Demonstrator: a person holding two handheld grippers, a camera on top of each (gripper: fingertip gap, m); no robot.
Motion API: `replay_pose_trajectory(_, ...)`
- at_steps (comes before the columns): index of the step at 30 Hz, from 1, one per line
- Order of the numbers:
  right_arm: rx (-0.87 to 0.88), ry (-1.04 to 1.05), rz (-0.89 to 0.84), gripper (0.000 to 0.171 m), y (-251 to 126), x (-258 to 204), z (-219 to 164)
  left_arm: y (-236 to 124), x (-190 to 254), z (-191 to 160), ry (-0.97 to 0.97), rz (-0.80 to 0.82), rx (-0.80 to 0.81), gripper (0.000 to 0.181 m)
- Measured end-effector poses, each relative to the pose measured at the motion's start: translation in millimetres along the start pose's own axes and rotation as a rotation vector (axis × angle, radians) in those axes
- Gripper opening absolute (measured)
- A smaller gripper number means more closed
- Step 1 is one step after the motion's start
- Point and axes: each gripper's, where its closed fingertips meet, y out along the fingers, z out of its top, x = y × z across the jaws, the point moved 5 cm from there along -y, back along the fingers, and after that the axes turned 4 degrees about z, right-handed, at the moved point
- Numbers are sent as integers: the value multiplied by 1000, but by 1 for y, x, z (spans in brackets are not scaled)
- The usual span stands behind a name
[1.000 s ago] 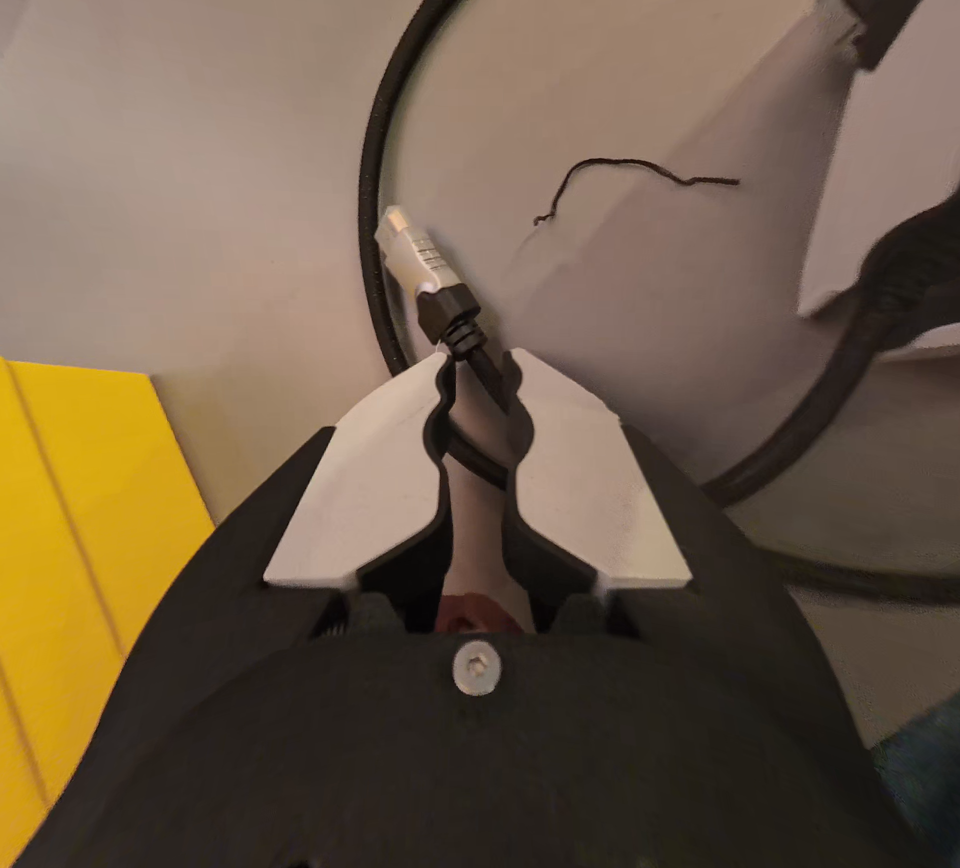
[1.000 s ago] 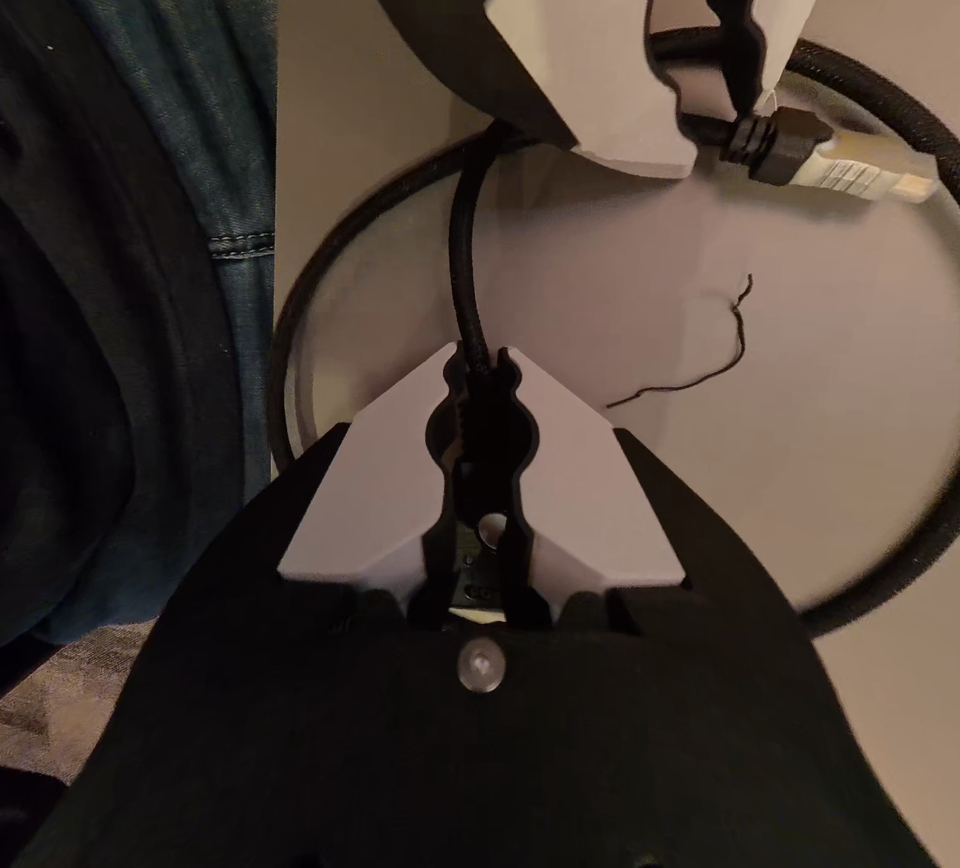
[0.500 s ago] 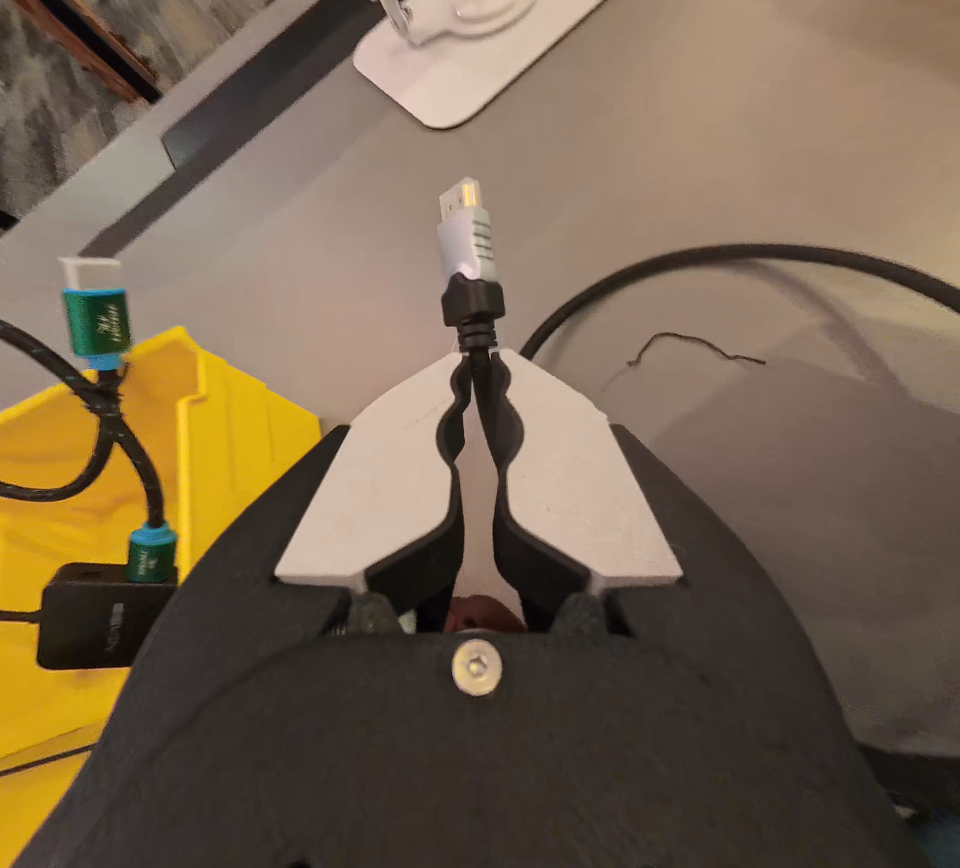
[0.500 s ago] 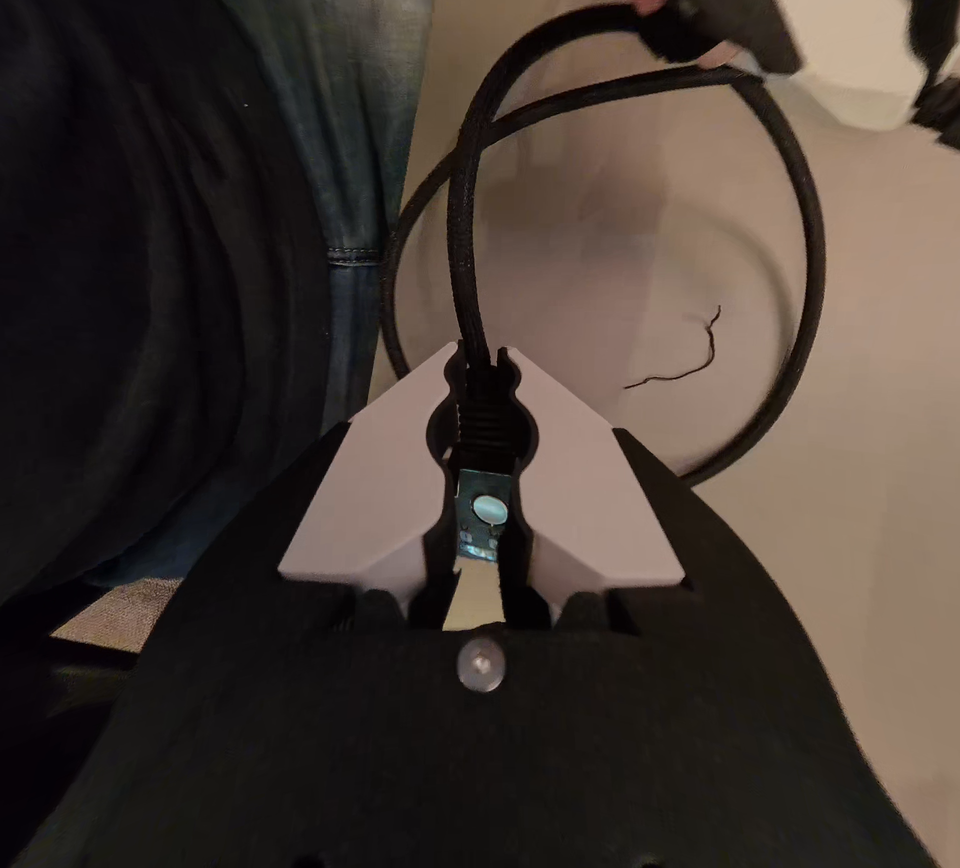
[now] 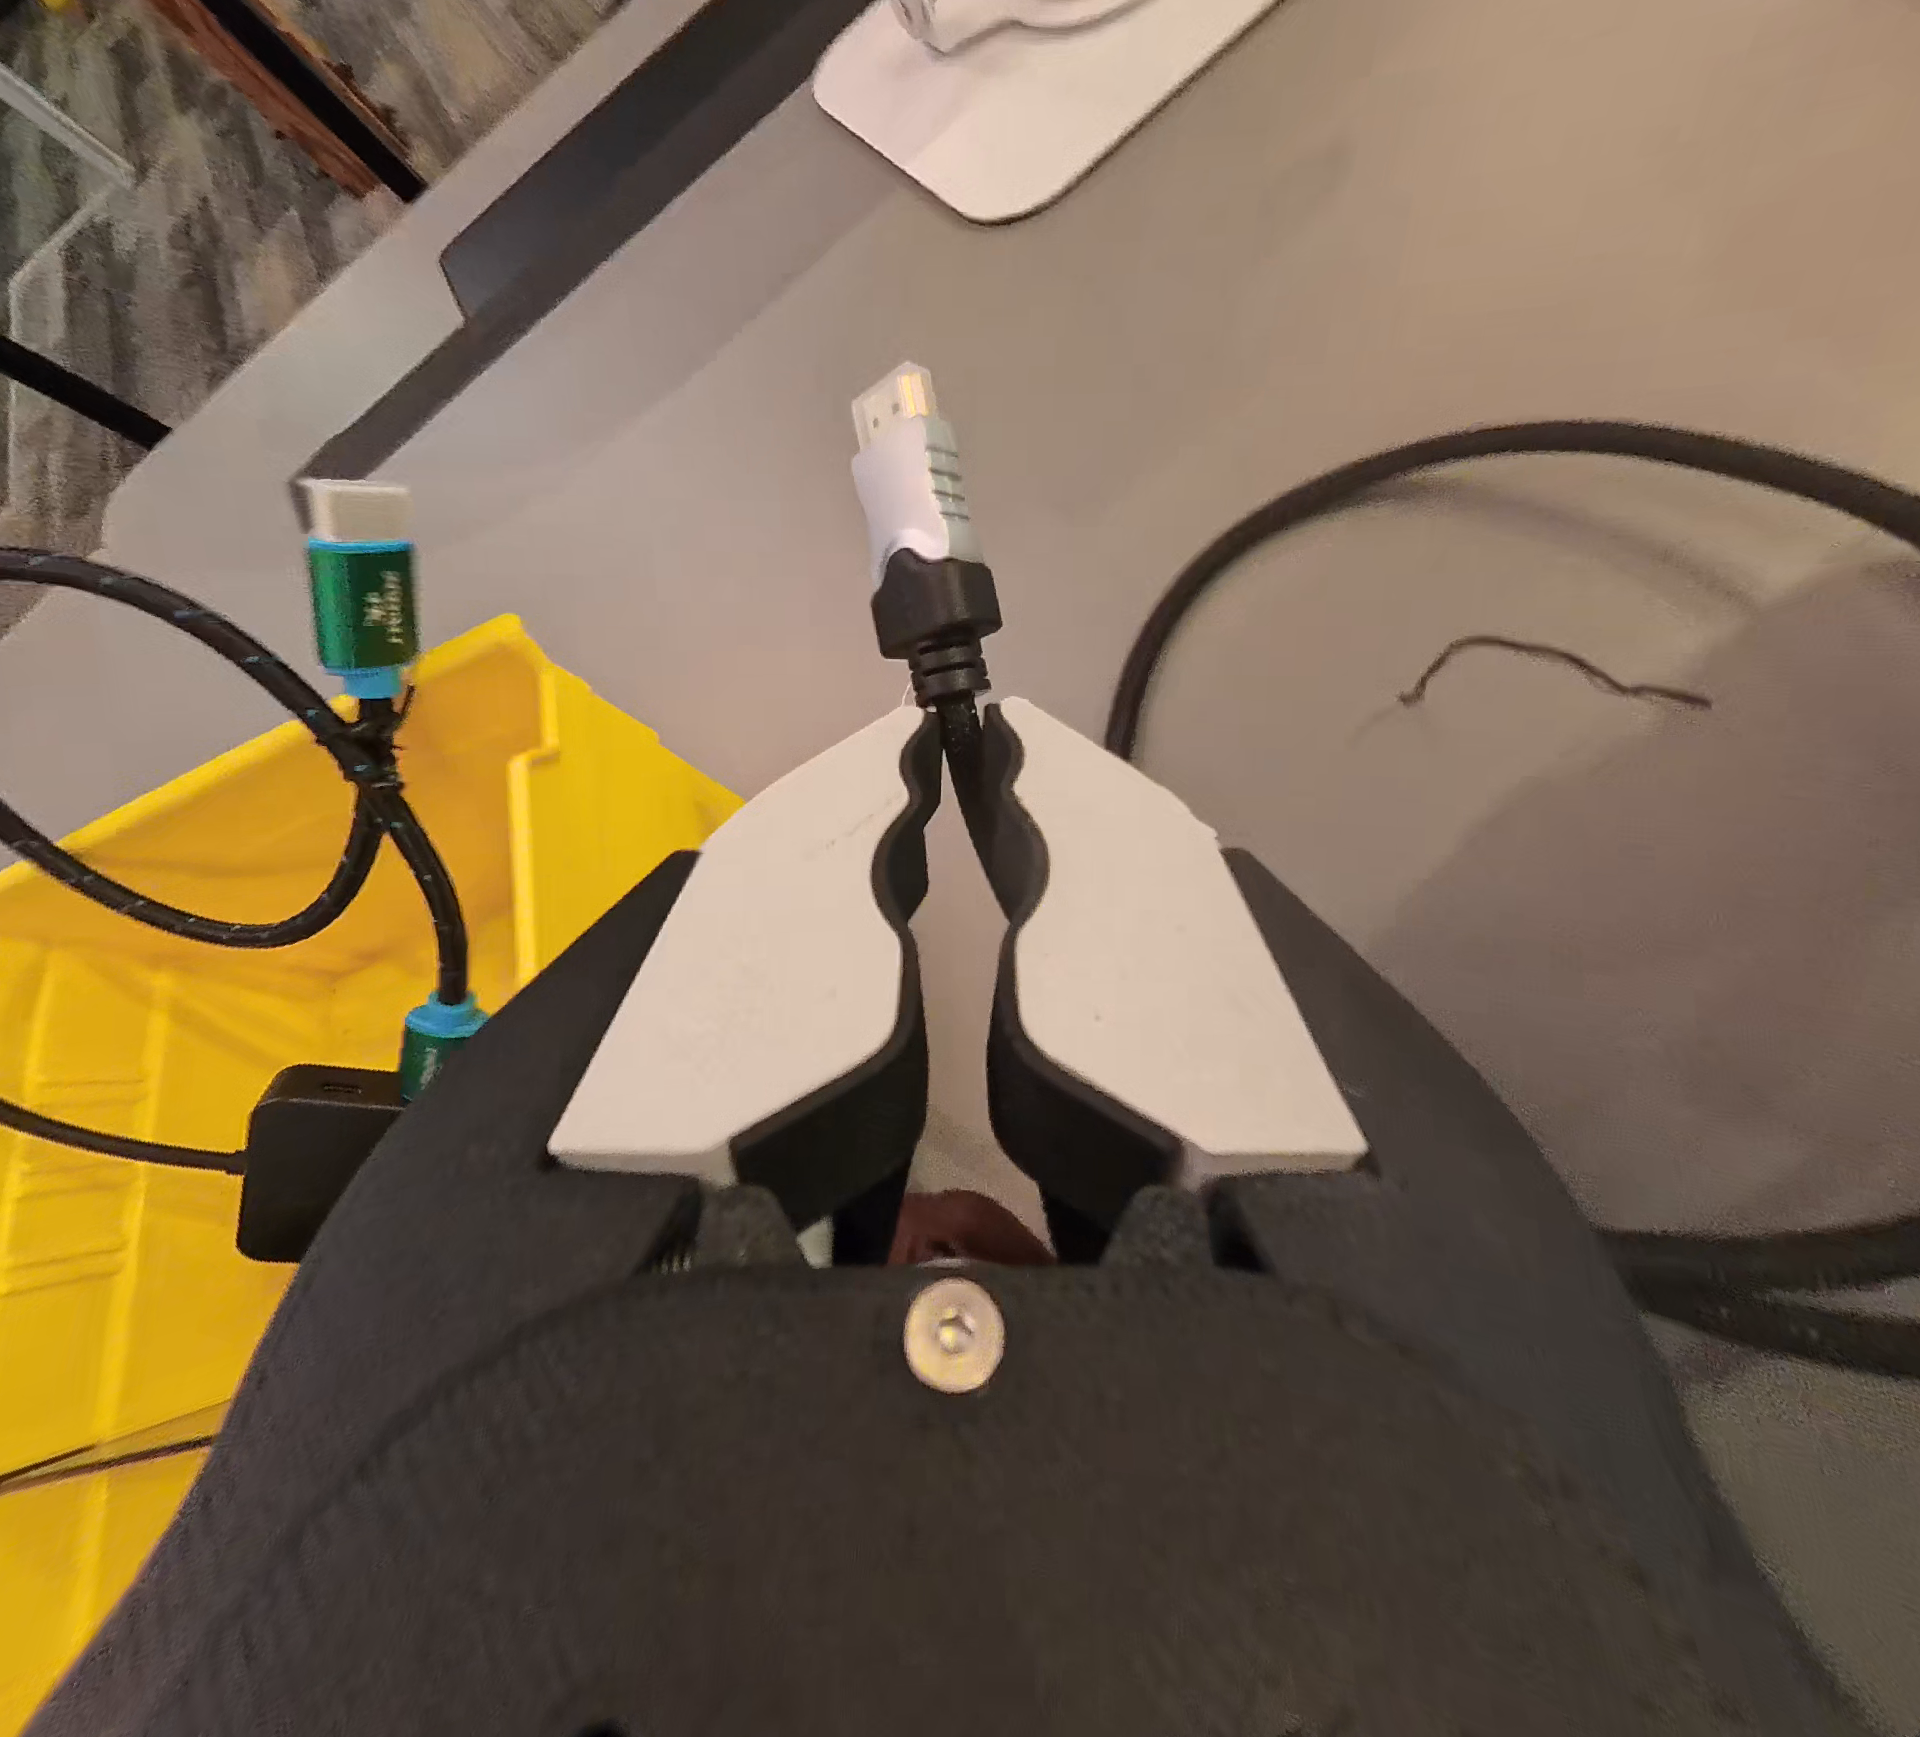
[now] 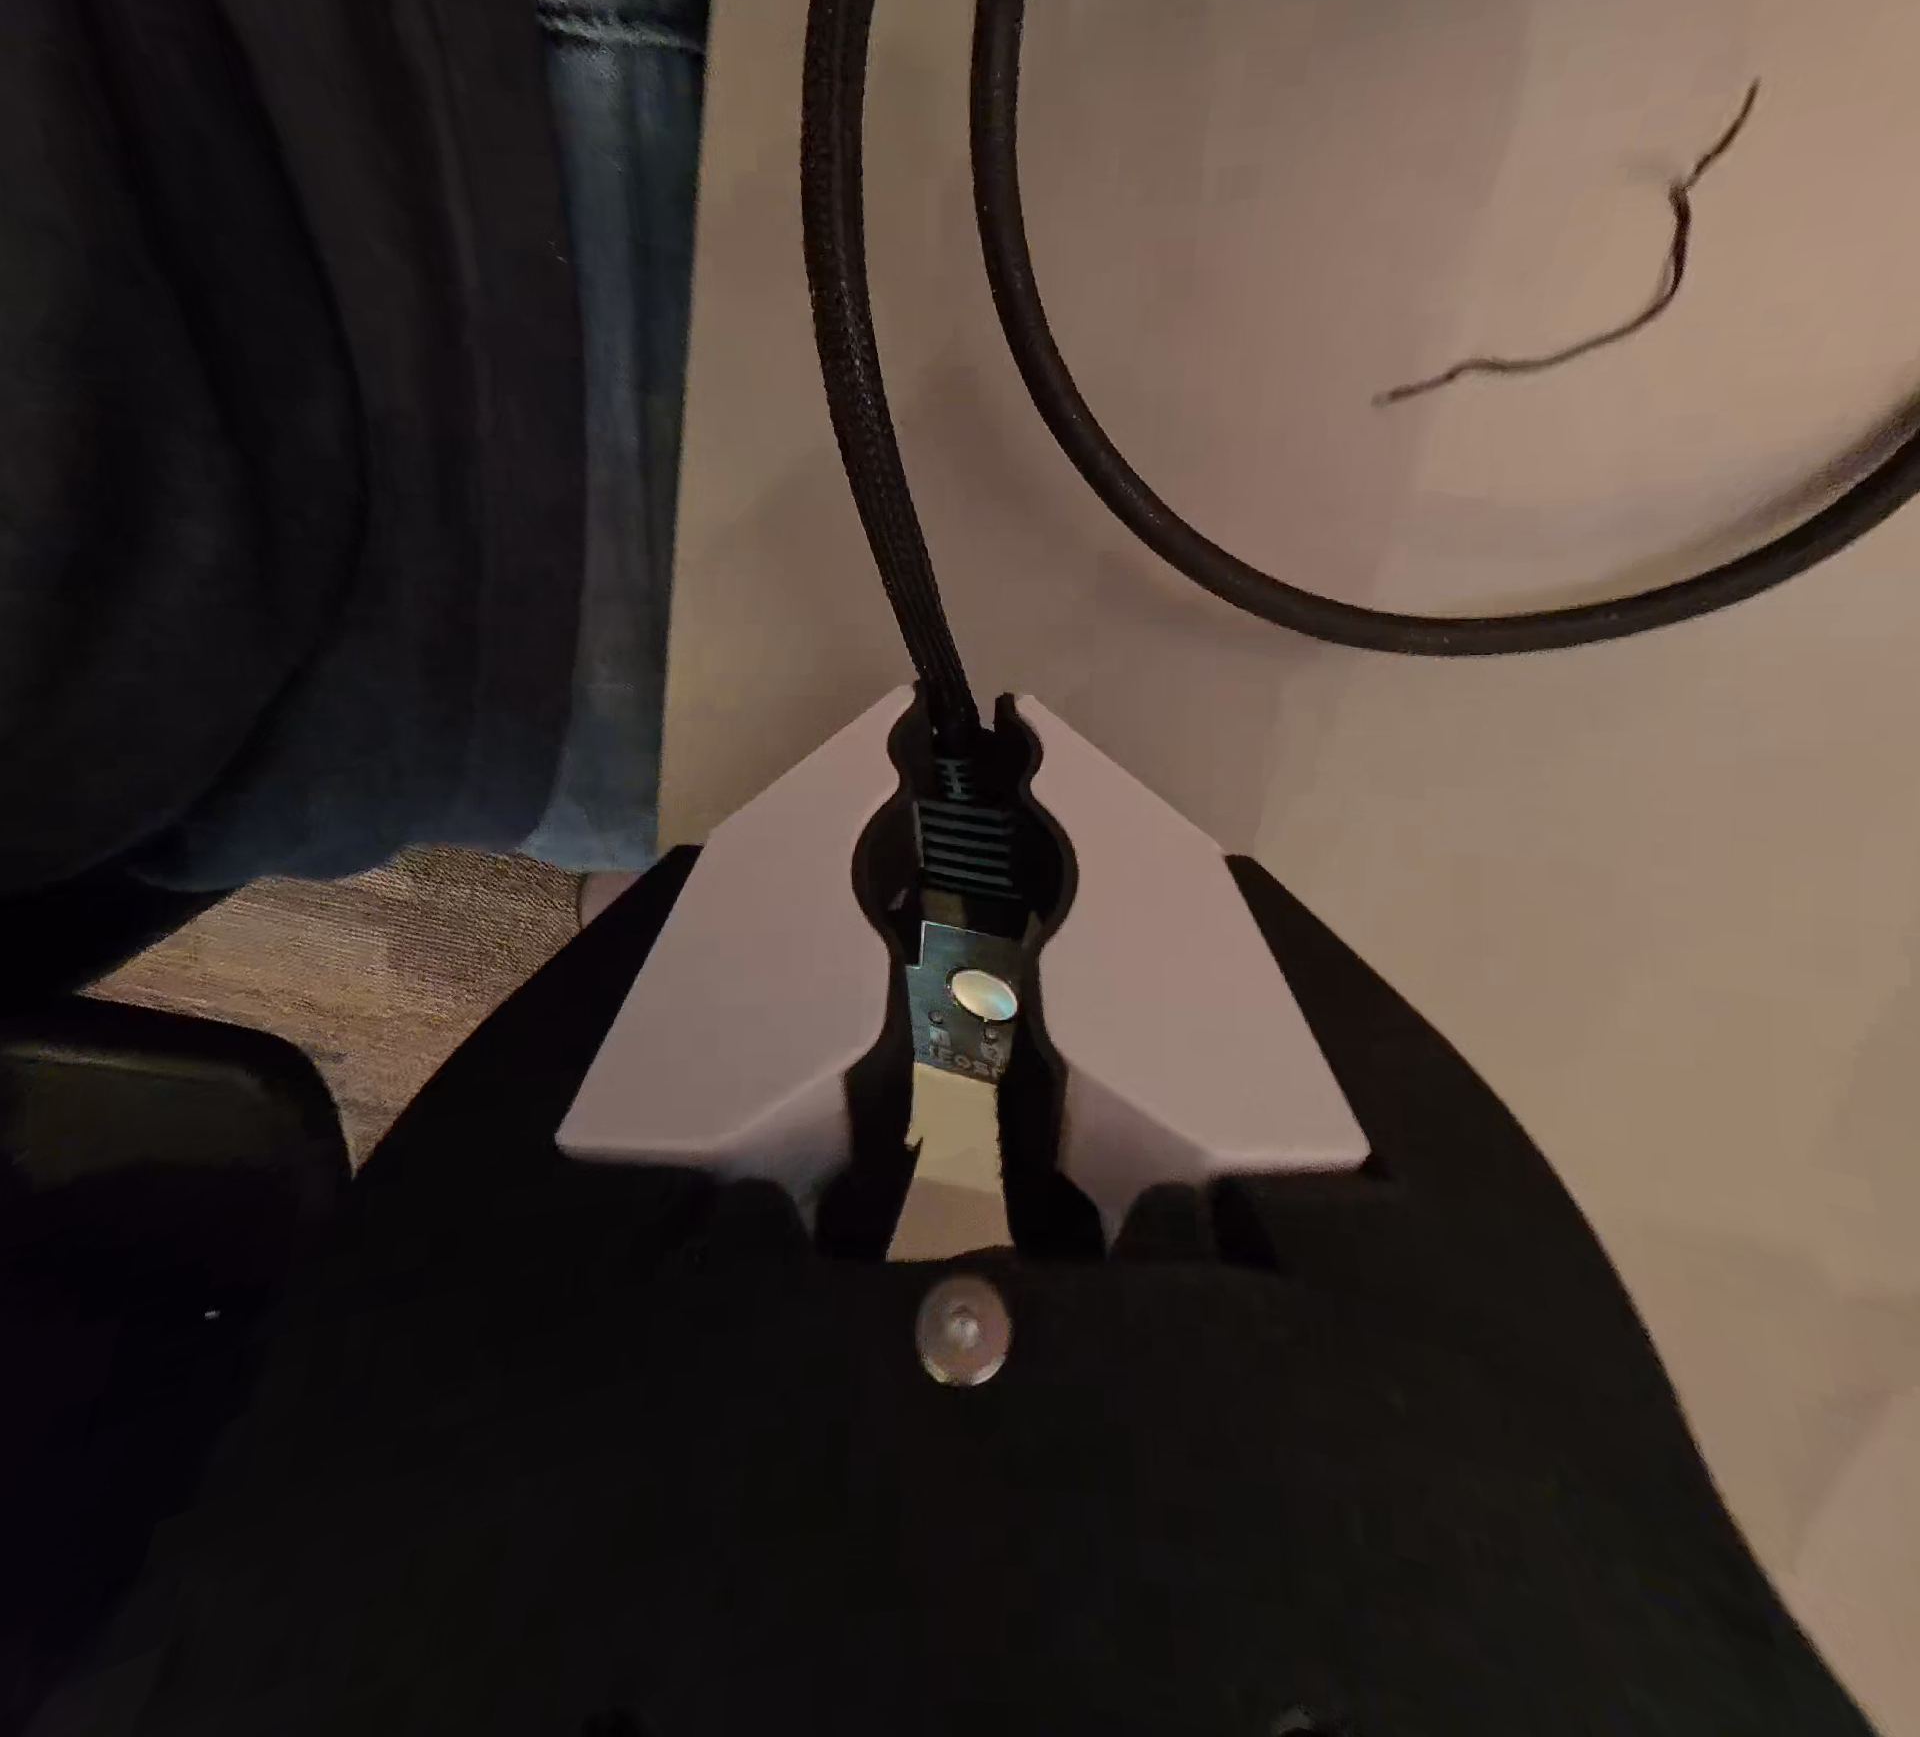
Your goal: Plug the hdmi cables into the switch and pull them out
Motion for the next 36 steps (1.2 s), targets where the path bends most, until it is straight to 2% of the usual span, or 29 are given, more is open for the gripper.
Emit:
replay_pose_trajectory(8,-89,-54,-74,10,11,14,-4,9,24,-10,79,-131,-38,7)
replay_pose_trajectory(21,-149,-91,-69,11,28,21,-1,28,39,-33,97,-160,-142,9)
replay_pose_trajectory(24,-154,-87,-60,10,27,22,0,22,39,-28,111,-185,-119,24)
replay_pose_trajectory(28,-133,-78,-39,10,27,24,-1,8,40,-23,136,-254,-87,35)
replay_pose_trajectory(32,-114,-78,-38,10,26,24,-1,-25,70,-17,330,-406,-20,40)
replay_pose_trajectory(36,-103,-77,-29,10,26,24,-2,-40,123,-35,643,-479,-19,46)
